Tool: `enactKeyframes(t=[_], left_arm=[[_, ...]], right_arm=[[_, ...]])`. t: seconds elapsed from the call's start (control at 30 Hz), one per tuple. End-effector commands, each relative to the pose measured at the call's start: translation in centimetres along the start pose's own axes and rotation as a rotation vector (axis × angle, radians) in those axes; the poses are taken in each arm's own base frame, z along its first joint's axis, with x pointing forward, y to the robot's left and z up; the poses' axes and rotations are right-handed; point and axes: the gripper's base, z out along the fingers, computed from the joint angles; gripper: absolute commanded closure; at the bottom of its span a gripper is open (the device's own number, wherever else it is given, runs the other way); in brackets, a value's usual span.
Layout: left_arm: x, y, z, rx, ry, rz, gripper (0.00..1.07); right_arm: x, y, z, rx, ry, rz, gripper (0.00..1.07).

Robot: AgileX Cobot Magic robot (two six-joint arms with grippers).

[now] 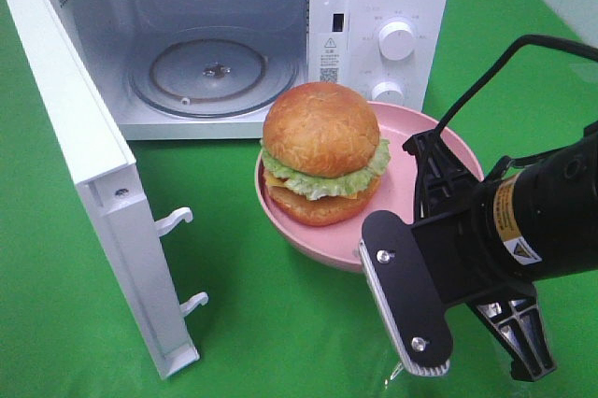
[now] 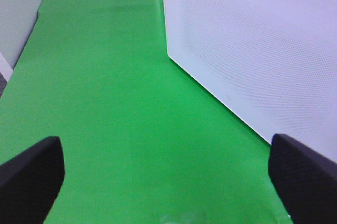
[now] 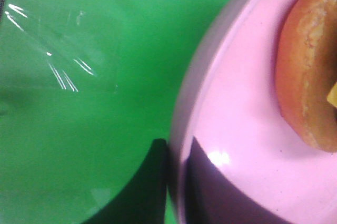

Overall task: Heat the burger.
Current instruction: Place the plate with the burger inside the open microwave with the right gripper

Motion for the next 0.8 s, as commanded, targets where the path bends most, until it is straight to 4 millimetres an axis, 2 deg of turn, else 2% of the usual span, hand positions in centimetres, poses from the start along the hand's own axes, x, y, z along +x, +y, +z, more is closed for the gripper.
enactKeyframes(t=[0.03,0.3,0.5,0.8], left_arm=[[0.1,0.0,0.0,-0.002,-0.002,-0.001,0.09],[0.1,0.0,0.0,-0.002,-0.002,-0.001,0.09],[0.1,0.0,0.0,-0.002,-0.002,-0.001,0.09],[0.1,0.0,0.0,-0.002,-0.002,-0.001,0.09]], right_arm=[[-0.5,-0.8,-0.4,0.066,-0.073,-0.070,1.07],[-0.9,-1.3,-0.7,0.080,-0.100,-0.152,1.07],[0.9,-3.0,-0.8,0.105,-0.074,-0.137,1.07],[1.6,-3.2,-0.8,0.096,-0.106,-0.187,1.07]])
